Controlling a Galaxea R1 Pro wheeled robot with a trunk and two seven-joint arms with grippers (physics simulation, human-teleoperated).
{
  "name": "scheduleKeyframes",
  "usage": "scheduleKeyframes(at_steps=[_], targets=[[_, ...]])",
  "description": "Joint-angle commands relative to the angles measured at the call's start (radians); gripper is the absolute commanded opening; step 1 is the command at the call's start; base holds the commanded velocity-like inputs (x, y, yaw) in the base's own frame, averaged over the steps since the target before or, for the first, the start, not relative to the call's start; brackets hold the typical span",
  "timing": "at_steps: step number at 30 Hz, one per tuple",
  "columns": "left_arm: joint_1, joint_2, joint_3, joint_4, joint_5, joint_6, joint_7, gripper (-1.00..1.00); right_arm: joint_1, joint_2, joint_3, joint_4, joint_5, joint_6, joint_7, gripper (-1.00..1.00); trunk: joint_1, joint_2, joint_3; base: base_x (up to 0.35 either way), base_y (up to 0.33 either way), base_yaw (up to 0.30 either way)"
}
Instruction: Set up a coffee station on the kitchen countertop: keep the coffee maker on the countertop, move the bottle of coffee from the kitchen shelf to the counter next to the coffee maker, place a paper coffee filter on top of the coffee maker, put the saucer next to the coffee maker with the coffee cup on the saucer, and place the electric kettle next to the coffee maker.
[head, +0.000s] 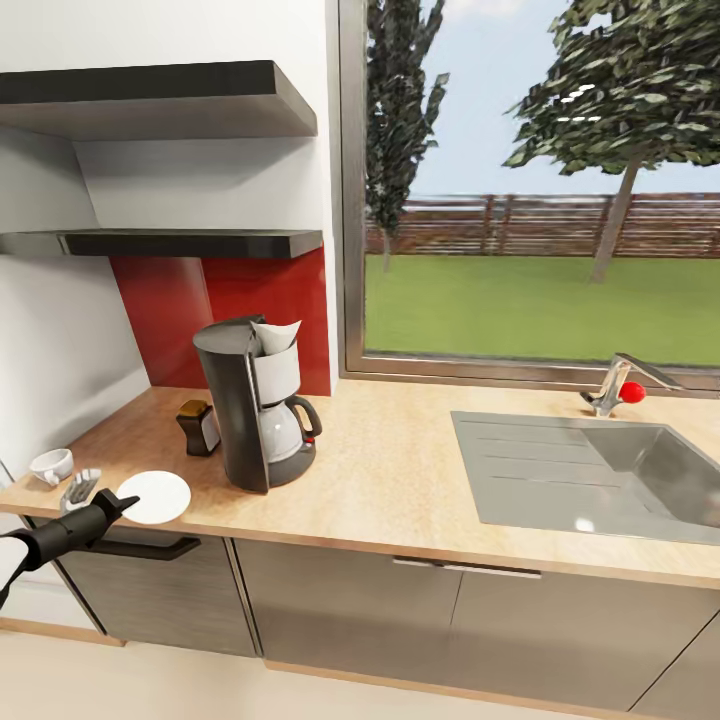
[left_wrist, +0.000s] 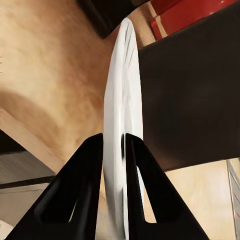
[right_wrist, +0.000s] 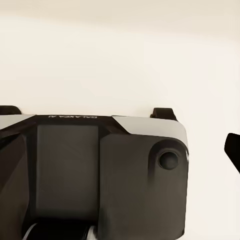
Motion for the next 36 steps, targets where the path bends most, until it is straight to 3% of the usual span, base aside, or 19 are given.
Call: scheduleKeyframes(at_steps=[1, 13, 20, 26, 36], targets=[[-0.001, -0.001, 0.003, 0.002, 0.0, 0.006, -0.001, -1.0, 0.0, 0.0, 0.008, -0.002, -0.01, 0.006, -0.004, 1.0, 0.001, -0.002, -0.002, 0.0, 0.0, 0.0], [0.0, -0.011, -0.004, 0.007, -0.009, 0.0, 0.0, -1.0, 0.0, -0.003, 0.008, -0.001, -0.008, 0.008, -0.007, 1.0, 0.001, -0.002, -0.002, 0.054, 0.0, -0.131], [0.047, -0.009, 0.001, 0.006, -0.009, -0.083, 0.011, -1.0, 0.0, -0.007, 0.009, 0.0, -0.005, 0.008, -0.007, 1.0, 0.001, -0.002, -0.002, 0.285, 0.0, -0.009], [0.051, -0.009, 0.0, 0.007, -0.009, -0.089, 0.045, -1.0, 0.0, -0.015, 0.009, 0.0, -0.005, 0.008, -0.008, 1.0, 0.001, -0.002, -0.002, 0.068, 0.0, 0.0], [0.053, -0.01, 0.0, 0.007, -0.009, -0.088, 0.05, -1.0, 0.0, -0.018, 0.01, 0.002, -0.004, 0.009, -0.01, 1.0, 0.001, -0.002, -0.002, 0.007, 0.0, 0.0]])
